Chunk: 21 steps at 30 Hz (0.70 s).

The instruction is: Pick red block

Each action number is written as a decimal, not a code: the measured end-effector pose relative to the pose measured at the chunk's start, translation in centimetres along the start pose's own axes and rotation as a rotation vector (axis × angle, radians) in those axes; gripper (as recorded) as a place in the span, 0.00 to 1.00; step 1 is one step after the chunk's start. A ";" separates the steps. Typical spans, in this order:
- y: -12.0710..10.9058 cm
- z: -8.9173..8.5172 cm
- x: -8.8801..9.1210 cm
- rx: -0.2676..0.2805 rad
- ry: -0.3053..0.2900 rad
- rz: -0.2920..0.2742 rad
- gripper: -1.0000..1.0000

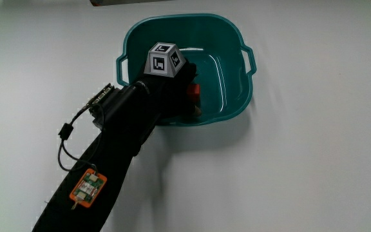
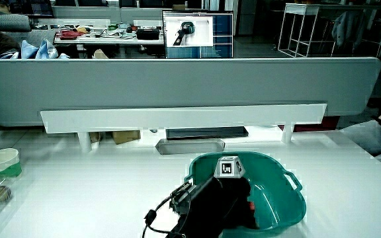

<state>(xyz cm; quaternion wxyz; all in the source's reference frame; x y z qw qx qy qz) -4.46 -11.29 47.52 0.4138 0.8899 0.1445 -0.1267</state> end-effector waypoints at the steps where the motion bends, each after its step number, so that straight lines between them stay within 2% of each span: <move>1: 0.1 -0.1 0.0 -0.001 -0.001 0.001 0.55; 4: 0.1 -0.3 -0.1 -0.002 -0.003 0.005 0.60; 9: 0.5 -0.5 -0.3 0.043 -0.009 -0.017 0.68; 11: 0.2 -0.3 -0.1 0.051 -0.007 0.001 0.72; 21: 0.3 -0.6 0.0 0.093 0.000 -0.001 0.88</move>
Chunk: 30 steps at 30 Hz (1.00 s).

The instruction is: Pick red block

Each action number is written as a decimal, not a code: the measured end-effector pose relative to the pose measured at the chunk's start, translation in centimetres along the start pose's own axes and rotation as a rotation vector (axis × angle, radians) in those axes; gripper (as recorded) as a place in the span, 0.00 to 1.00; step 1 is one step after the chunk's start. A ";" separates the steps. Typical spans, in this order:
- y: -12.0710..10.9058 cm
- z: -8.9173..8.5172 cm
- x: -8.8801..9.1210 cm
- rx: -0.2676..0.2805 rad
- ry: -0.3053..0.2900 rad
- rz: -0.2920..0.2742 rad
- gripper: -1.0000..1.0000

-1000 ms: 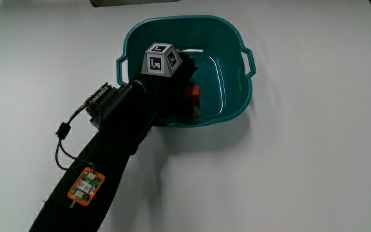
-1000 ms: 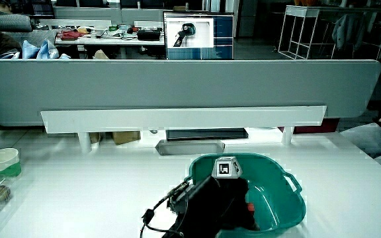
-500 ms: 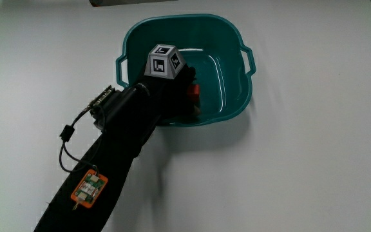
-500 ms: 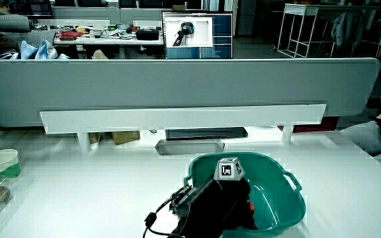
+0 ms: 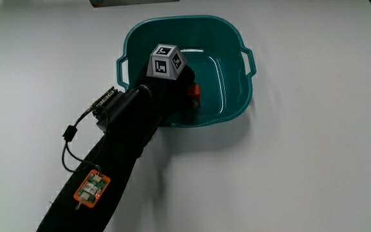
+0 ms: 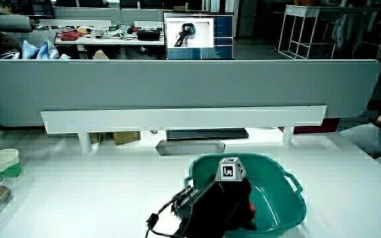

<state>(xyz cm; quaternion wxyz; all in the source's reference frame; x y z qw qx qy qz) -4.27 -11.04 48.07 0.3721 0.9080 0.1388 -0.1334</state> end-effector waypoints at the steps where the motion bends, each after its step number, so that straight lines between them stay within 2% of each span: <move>1: 0.1 -0.1 0.0 0.001 -0.009 0.005 0.90; 4: -0.1 0.0 0.0 -0.001 -0.017 0.005 0.95; 7: 0.0 0.1 0.0 0.022 -0.022 -0.009 1.00; 17: -1.0 1.2 0.4 0.068 -0.026 -0.028 1.00; 20: -1.6 1.8 0.7 0.075 -0.025 -0.035 1.00; 30: -4.7 4.8 3.1 0.149 -0.003 -0.108 1.00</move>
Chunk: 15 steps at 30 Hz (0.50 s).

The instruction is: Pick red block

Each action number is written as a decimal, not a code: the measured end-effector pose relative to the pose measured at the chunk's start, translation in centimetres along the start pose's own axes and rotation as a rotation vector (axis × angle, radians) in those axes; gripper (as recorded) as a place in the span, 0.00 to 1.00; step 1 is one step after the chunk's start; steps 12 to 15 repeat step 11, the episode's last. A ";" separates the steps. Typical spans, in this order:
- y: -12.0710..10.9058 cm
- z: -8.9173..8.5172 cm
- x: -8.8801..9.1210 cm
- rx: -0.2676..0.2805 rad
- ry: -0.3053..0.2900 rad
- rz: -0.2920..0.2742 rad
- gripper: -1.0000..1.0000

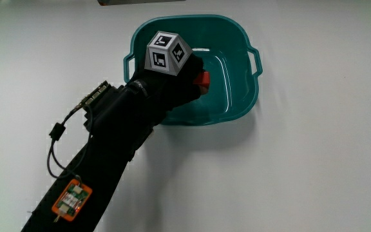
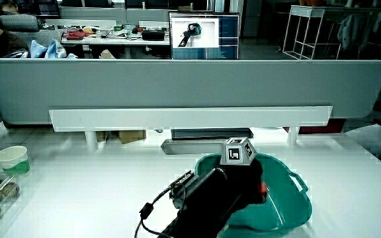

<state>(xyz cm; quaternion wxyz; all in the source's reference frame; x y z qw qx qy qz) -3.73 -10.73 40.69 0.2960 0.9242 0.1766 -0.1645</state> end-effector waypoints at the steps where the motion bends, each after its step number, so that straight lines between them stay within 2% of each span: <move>1: -0.3 0.2 0.3 0.005 0.001 -0.010 1.00; 6: -1.5 0.9 1.7 0.019 0.011 -0.063 1.00; 9: -2.8 1.8 2.8 0.020 0.020 -0.073 1.00; 11: -3.3 1.8 3.2 0.034 0.035 -0.109 1.00; 15: -3.3 1.8 3.2 0.034 0.035 -0.109 1.00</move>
